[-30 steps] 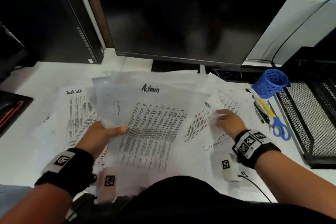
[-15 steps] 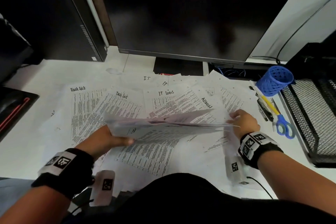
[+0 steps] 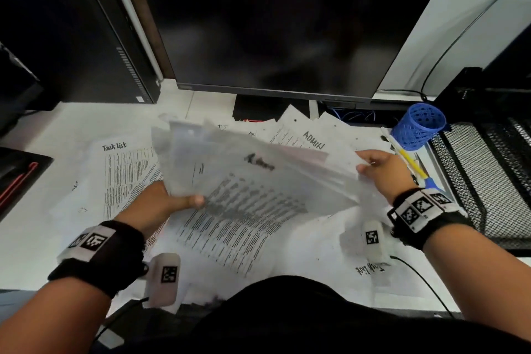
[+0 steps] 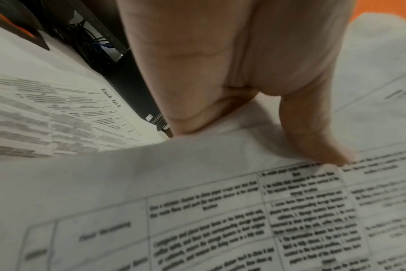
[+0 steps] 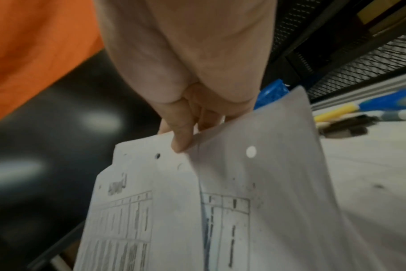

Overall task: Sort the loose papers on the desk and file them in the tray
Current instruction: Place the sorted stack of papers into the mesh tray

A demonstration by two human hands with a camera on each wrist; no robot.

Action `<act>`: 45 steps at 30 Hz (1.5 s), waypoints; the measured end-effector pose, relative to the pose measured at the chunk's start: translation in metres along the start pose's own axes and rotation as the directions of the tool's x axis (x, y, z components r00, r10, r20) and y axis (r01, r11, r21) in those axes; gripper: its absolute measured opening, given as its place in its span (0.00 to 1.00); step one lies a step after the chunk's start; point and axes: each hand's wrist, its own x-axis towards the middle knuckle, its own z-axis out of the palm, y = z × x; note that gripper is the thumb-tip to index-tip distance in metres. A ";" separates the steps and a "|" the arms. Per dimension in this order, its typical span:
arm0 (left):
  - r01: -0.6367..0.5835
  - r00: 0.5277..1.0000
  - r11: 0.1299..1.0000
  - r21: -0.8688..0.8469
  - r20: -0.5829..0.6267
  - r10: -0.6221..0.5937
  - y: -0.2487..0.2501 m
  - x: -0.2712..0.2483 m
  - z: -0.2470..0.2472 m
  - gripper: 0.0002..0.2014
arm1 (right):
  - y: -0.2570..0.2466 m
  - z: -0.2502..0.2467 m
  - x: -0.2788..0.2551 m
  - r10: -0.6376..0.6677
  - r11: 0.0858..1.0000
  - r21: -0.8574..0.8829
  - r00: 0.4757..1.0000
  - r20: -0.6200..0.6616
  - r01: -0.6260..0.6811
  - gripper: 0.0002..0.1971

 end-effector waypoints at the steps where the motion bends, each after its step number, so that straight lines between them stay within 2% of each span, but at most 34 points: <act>1: -0.017 1.000 1.000 -0.009 -0.016 0.017 0.005 0.002 -0.002 0.21 | -0.009 -0.004 -0.002 -0.016 1.000 0.017 1.000 0.015 0.015 0.15; 4: -0.037 0.997 0.999 -0.022 -0.064 0.036 0.017 0.010 -0.004 0.41 | -0.043 -0.013 -0.010 -0.117 0.993 0.039 0.991 0.072 0.114 0.14; 7: -0.067 0.997 0.996 -0.052 -0.036 0.065 0.028 0.018 0.002 0.43 | -0.073 -0.015 -0.021 -0.271 0.963 0.047 0.952 0.140 0.267 0.17; 9: -0.064 0.998 0.996 -0.053 -0.002 0.064 0.037 0.022 0.010 0.44 | -0.090 -0.013 -0.029 -0.330 0.944 0.070 0.922 0.200 0.323 0.16; 12: -0.040 0.998 0.999 -0.019 0.044 0.041 0.046 0.027 0.024 0.34 | -0.107 -0.010 -0.031 -0.348 0.937 0.075 0.903 0.252 0.341 0.17; 14: -0.048 0.998 0.999 0.025 0.029 0.047 0.046 0.030 0.032 0.23 | -0.116 -0.009 -0.032 -0.369 0.929 0.083 0.891 0.265 0.360 0.16; 16: -0.060 0.998 0.997 0.040 -0.020 0.061 0.044 0.031 0.036 0.17 | -0.124 -0.011 -0.034 -0.395 0.917 0.158 0.885 0.245 0.366 0.15; 20: -0.112 0.977 0.993 -0.035 -0.186 0.103 0.041 0.024 0.026 0.16 | -0.122 -0.022 -0.032 -0.356 0.907 0.290 0.925 0.134 0.307 0.17; 21: -0.125 0.969 0.989 -0.076 -0.224 0.105 0.041 0.022 0.020 0.18 | -0.117 -0.023 -0.032 -0.326 0.902 0.335 0.938 0.117 0.271 0.21; 22: -0.138 0.962 0.983 -0.122 -0.251 0.104 0.040 0.021 0.015 0.19 | -0.111 -0.022 -0.034 -0.286 0.890 0.402 0.950 0.124 0.215 0.29; 24: -0.161 0.954 0.966 -0.201 -0.283 0.100 0.041 0.019 0.008 0.19 | -0.096 -0.013 -0.036 -0.208 0.855 0.513 0.957 0.201 0.078 0.48; 25: -0.169 0.952 0.959 -0.228 -0.289 0.099 0.042 0.018 0.008 0.19 | -0.091 -0.004 -0.039 -0.187 0.859 0.511 0.947 0.263 0.028 0.52; 26: -0.175 0.953 0.951 -0.255 -0.285 0.098 0.044 0.018 0.009 0.19 | -0.089 0.006 -0.044 -0.188 0.875 0.484 0.928 0.323 0.009 0.50; 28: -0.200 0.954 0.935 -0.293 -0.277 0.117 0.050 0.019 0.015 0.21 | -0.087 0.029 -0.052 -0.216 0.910 0.412 0.901 0.376 0.047 0.30; 29: -0.230 0.949 0.928 -0.293 -0.279 0.147 0.053 0.020 0.019 0.22 | -0.090 0.039 -0.055 -0.227 0.916 0.394 0.910 0.347 0.079 0.22; 31: -0.313 0.922 0.915 -0.255 -0.314 0.227 0.063 0.020 0.026 0.30 | -0.101 0.048 -0.056 -0.251 0.893 0.430 0.942 0.224 0.136 0.17; 34: -0.449 0.855 0.873 -0.192 -0.376 0.357 0.078 0.018 0.030 0.41 | -0.127 0.046 -0.060 -0.313 0.868 0.413 0.949 0.025 0.275 0.13; 36: -0.523 0.798 0.845 -0.116 -0.416 0.437 0.087 0.017 0.029 0.41 | -0.135 0.041 -0.063 -0.371 0.846 0.393 0.927 -0.053 0.361 0.16; 38: -0.550 0.771 0.832 -0.064 -0.422 0.477 0.093 0.014 0.029 0.39 | -0.140 0.038 -0.066 -0.422 0.809 0.403 0.900 -0.106 0.427 0.19; 41: -0.552 0.787 0.831 -0.065 -0.370 0.493 0.092 0.007 0.035 0.36 | -0.134 0.040 -0.072 -0.453 0.799 0.381 0.883 -0.124 0.464 0.20; 45: -0.495 0.832 0.868 -0.029 -0.304 0.464 0.085 -0.006 0.059 0.26 | -0.120 0.052 -0.081 -0.401 0.861 0.297 0.910 -0.100 0.412 0.16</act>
